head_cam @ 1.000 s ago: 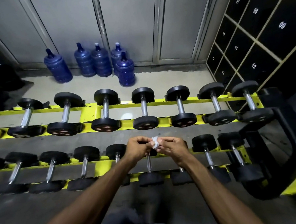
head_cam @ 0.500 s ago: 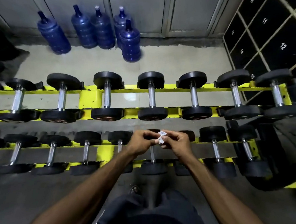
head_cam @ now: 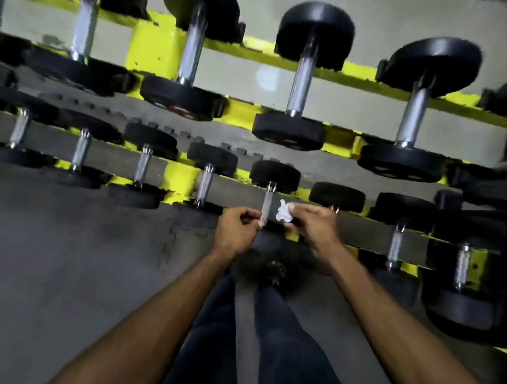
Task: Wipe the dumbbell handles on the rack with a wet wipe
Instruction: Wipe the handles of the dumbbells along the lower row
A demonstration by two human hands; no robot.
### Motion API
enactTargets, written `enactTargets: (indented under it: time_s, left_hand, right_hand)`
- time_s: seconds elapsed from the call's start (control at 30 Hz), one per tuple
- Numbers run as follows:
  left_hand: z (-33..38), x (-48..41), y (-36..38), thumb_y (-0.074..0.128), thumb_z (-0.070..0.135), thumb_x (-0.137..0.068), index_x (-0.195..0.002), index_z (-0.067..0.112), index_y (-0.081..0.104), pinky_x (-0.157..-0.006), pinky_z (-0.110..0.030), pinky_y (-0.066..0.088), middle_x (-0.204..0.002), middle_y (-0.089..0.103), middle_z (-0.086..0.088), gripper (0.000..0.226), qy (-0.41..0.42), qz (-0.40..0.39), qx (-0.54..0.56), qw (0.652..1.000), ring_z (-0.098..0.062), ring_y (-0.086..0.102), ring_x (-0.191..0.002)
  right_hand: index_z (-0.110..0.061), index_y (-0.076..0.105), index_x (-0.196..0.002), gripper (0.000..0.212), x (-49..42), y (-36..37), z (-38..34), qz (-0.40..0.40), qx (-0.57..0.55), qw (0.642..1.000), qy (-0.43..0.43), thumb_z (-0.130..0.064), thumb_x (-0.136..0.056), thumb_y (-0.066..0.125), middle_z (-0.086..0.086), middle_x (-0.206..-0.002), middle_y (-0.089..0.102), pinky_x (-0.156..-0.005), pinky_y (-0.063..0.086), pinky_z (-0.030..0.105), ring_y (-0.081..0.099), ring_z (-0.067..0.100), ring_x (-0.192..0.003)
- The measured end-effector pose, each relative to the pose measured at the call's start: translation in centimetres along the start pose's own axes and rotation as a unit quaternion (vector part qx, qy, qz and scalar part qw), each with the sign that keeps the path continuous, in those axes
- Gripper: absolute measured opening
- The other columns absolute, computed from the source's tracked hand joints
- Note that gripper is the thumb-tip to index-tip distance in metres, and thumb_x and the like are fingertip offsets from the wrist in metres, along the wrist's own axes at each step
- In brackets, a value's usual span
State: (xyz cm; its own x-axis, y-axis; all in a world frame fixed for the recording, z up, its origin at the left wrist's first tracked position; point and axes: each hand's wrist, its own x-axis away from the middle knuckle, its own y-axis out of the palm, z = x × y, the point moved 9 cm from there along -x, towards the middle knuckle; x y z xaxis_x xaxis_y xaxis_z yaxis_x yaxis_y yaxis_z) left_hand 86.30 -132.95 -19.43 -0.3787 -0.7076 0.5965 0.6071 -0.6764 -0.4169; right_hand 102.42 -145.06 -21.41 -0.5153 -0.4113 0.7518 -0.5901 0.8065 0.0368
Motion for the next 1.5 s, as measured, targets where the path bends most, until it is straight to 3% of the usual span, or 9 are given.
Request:
enactTargets:
  time_s: [0.23, 0.37, 0.53, 0.73, 0.9, 1.03, 1.2, 1.4, 1.5]
  left_hand:
    - [-8.0, -4.2, 4.4, 0.079, 0.032, -0.078, -0.105, 0.024, 0.071, -0.088, -0.034, 0.054, -0.101, 0.071, 0.006, 0.029, -0.008, 0.038, -0.1, 0.994, -0.017, 0.067, -0.097]
    - [-10.7, -6.5, 6.7, 0.079, 0.044, -0.075, -0.116, 0.022, 0.065, -0.097, -0.04, 0.049, -0.115, 0.057, -0.001, 0.049, 0.024, 0.051, -0.165, 0.985, -0.022, 0.056, -0.111]
    - [-12.8, -7.0, 7.3, 0.08, 0.053, -0.073, -0.125, 0.018, 0.055, -0.1, -0.041, 0.046, -0.118, 0.043, -0.001, 0.067, 0.028, 0.085, -0.183, 0.979, -0.024, 0.046, -0.118]
    - [-13.6, -7.1, 7.6, 0.077, 0.055, -0.075, -0.129, 0.012, 0.048, -0.104, -0.042, 0.043, -0.121, 0.044, -0.005, 0.075, -0.018, 0.087, -0.174, 0.981, -0.024, 0.044, -0.121]
    - [-13.2, -6.2, 8.5, 0.061, 0.057, -0.087, -0.14, 0.008, 0.035, -0.097, -0.038, 0.045, -0.126, 0.036, -0.007, 0.077, 0.001, 0.072, -0.223, 0.972, -0.023, 0.041, -0.12]
    - [-13.4, -6.2, 9.7, 0.042, 0.059, -0.095, -0.153, -0.001, 0.009, -0.112, -0.042, 0.036, -0.148, 0.025, -0.019, 0.09, 0.036, 0.034, -0.293, 0.955, -0.031, 0.031, -0.134]
    - [-15.1, -6.5, 10.2, 0.032, 0.073, -0.09, -0.152, -0.003, -0.008, -0.117, -0.049, 0.028, -0.156, 0.016, -0.023, 0.106, -0.011, -0.031, -0.333, 0.942, -0.036, 0.025, -0.141]
    - [-15.3, -7.0, 10.5, 0.03, 0.074, -0.09, -0.151, -0.005, -0.011, -0.116, -0.048, 0.027, -0.157, 0.012, -0.025, 0.108, -0.01, -0.083, -0.381, 0.921, -0.039, 0.026, -0.14]
    - [-15.5, -7.0, 10.6, 0.029, 0.073, -0.091, -0.151, -0.006, -0.012, -0.117, -0.048, 0.027, -0.157, 0.012, -0.027, 0.107, -0.007, -0.098, -0.387, 0.917, -0.04, 0.025, -0.141]
  right_hand:
    - [-0.005, 0.066, -0.077, 0.016, -9.0, 0.2, 7.7, -0.031, 0.128, 0.991, -0.022, 0.011, -0.08, 0.072, -0.005, -0.061, 0.07, -0.053, 0.054, 0.019, 0.064, 0.005, -0.056]
    - [-0.021, 0.064, -0.078, 0.034, -13.5, 0.9, 10.3, -0.04, 0.206, 0.976, -0.065, 0.002, -0.064, 0.084, 0.001, -0.072, 0.068, -0.061, 0.055, 0.031, 0.065, 0.018, -0.066]
    - [-0.024, 0.078, -0.081, 0.017, -15.9, 3.5, 10.5, -0.101, 0.475, 0.842, -0.235, -0.016, -0.069, 0.085, -0.005, -0.082, 0.068, -0.068, 0.04, 0.008, 0.061, 0.004, -0.075]
    - [-0.018, 0.078, -0.093, 0.018, -15.3, 5.7, 9.3, -0.176, 0.551, 0.729, -0.366, -0.026, -0.077, 0.072, 0.002, -0.095, 0.073, -0.072, 0.053, 0.033, 0.069, 0.025, -0.088]
    - [-0.013, 0.077, -0.097, 0.014, -16.1, 5.4, 7.6, -0.103, 0.533, 0.732, -0.412, -0.019, -0.085, 0.073, 0.004, -0.094, 0.068, -0.068, 0.051, 0.033, 0.065, 0.025, -0.082]
    - [-0.017, 0.077, -0.097, 0.014, -14.7, 7.1, 10.7, -0.256, 0.612, 0.619, -0.421, -0.022, -0.088, 0.068, 0.004, -0.096, 0.065, -0.065, 0.052, 0.037, 0.065, 0.028, -0.087]
    - [-0.015, 0.076, -0.103, 0.024, -15.6, 6.6, 7.5, -0.129, 0.553, 0.699, -0.433, -0.028, -0.094, 0.058, 0.004, -0.091, 0.064, -0.066, 0.05, 0.036, 0.063, 0.026, -0.082]
    - [-0.022, 0.074, -0.098, 0.032, -13.4, 8.6, 9.7, -0.254, 0.639, 0.592, -0.42, -0.043, -0.096, 0.049, 0.0, -0.09, 0.058, -0.06, 0.048, 0.036, 0.062, 0.027, -0.079]
    - [-0.022, 0.074, -0.093, 0.036, -15.2, 7.7, 6.6, -0.135, 0.619, 0.652, -0.417, -0.05, -0.095, 0.051, -0.012, -0.088, 0.061, -0.061, 0.036, 0.026, 0.059, 0.012, -0.079]
